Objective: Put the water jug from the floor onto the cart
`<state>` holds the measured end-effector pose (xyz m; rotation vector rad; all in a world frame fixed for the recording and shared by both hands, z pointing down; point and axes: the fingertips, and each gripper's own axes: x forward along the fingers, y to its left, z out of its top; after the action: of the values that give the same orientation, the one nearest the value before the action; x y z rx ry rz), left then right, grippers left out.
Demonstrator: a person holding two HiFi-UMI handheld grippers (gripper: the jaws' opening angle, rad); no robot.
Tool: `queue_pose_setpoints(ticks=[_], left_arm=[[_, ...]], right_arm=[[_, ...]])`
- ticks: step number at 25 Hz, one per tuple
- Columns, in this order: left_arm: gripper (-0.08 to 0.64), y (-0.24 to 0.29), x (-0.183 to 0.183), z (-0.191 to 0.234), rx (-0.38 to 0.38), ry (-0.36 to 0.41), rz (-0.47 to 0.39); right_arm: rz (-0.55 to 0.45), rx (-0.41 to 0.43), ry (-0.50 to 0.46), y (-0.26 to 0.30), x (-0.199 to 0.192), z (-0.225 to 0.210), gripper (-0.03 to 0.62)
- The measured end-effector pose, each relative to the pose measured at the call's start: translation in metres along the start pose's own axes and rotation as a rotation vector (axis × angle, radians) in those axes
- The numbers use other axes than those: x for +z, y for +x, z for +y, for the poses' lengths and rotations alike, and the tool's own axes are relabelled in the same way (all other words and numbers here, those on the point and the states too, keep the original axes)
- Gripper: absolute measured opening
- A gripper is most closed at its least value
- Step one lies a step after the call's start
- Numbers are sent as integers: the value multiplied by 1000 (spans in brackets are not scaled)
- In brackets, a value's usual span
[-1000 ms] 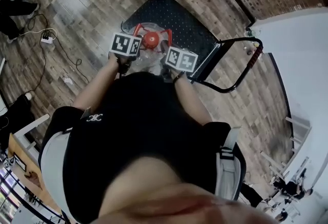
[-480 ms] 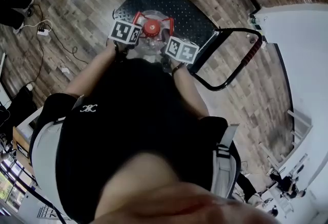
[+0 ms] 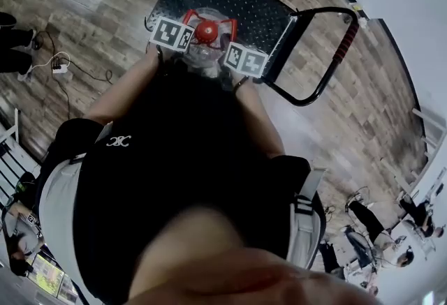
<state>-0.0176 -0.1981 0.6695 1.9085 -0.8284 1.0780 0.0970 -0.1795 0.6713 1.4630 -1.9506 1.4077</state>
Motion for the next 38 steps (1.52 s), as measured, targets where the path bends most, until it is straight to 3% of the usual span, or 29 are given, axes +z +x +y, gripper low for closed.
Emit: queue_pose_setpoints(ticks=[5, 14, 27, 36, 38], left_arm=[[9, 33, 14, 10, -101, 13, 97], [12, 90, 3, 26, -239, 18, 303], [14, 142, -9, 79, -202, 62, 417], [37, 138, -12, 100, -115, -9, 439], [48, 135, -11, 103, -94, -35, 422]], right_arm=[[23, -33, 187, 26, 1, -22, 41], [155, -210, 237, 66, -22, -51, 41], [242, -341, 303, 120, -42, -65, 41], [291, -328, 269, 118, -51, -63, 53], [282, -337, 249, 115, -50, -63, 84]])
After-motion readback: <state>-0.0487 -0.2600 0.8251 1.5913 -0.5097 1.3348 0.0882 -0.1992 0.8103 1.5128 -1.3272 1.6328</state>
